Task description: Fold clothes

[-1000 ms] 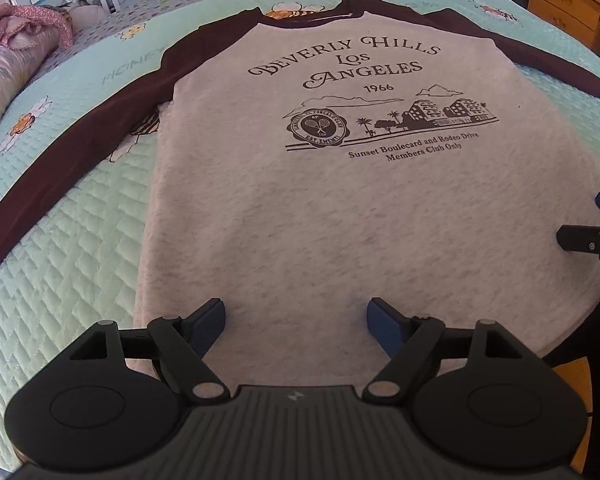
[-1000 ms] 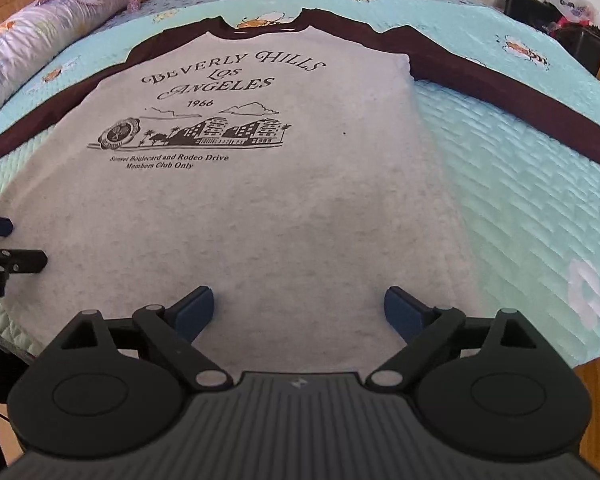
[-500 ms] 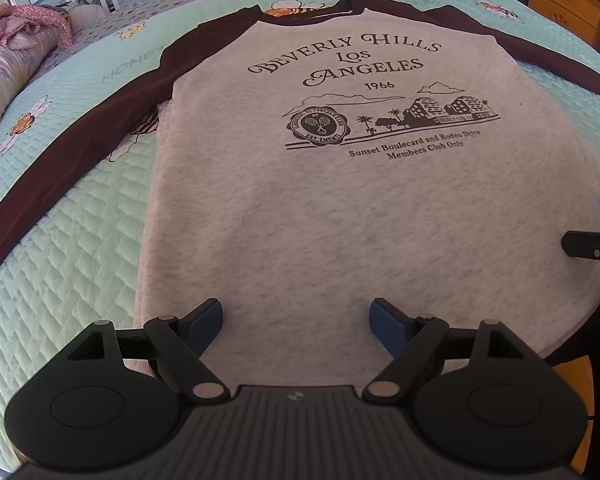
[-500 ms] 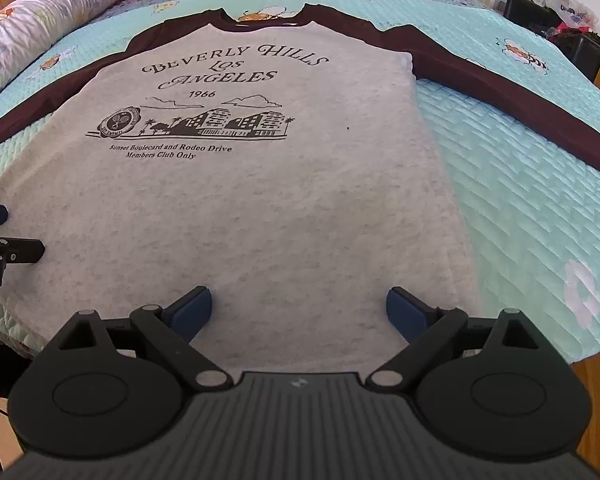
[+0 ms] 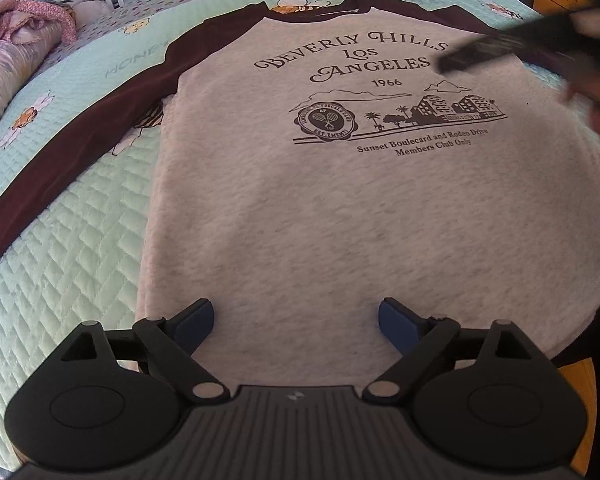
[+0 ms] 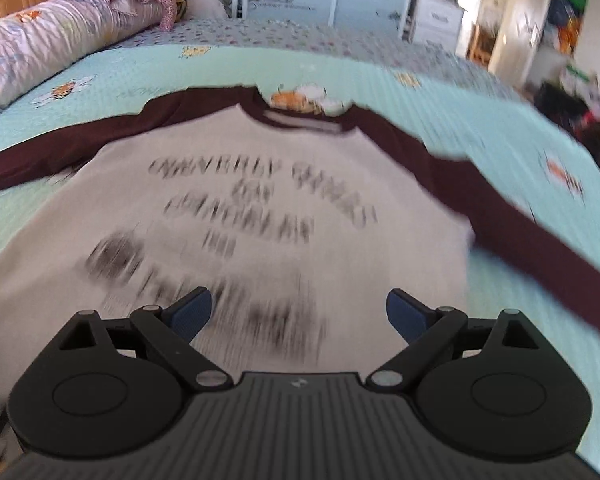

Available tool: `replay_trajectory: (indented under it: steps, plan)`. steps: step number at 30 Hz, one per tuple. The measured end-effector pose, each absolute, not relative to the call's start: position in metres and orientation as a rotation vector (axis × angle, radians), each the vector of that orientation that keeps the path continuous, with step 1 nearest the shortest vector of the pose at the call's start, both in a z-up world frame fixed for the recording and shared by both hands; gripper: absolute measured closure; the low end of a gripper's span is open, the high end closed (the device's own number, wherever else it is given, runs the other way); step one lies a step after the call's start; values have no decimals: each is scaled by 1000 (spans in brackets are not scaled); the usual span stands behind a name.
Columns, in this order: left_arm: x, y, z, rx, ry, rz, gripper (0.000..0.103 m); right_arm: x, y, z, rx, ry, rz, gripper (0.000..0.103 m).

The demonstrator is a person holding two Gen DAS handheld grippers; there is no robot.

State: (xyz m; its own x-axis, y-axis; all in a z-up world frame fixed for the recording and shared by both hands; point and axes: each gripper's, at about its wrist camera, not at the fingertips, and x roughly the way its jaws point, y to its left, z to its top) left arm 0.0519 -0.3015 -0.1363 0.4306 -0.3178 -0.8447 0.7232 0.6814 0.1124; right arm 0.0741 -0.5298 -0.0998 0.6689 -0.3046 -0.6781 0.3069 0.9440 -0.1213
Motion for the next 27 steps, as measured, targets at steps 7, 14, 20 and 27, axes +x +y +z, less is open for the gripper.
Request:
replay_trajectory:
  steps: [7, 14, 20, 27]
  plan:
    - [56, -292, -139, 473, 922, -717, 4, 62, -599, -146, 152, 776, -363, 4]
    - [55, -291, -134, 448, 916, -709, 4, -14, -568, -129, -70, 766, -305, 5]
    - [59, -295, -104, 441, 832, -709, 5, 66, -581, -104, -154, 683, -349, 4]
    - [94, -311, -88, 423, 806, -654, 5, 87, -625, -140, 90, 820, -403, 4]
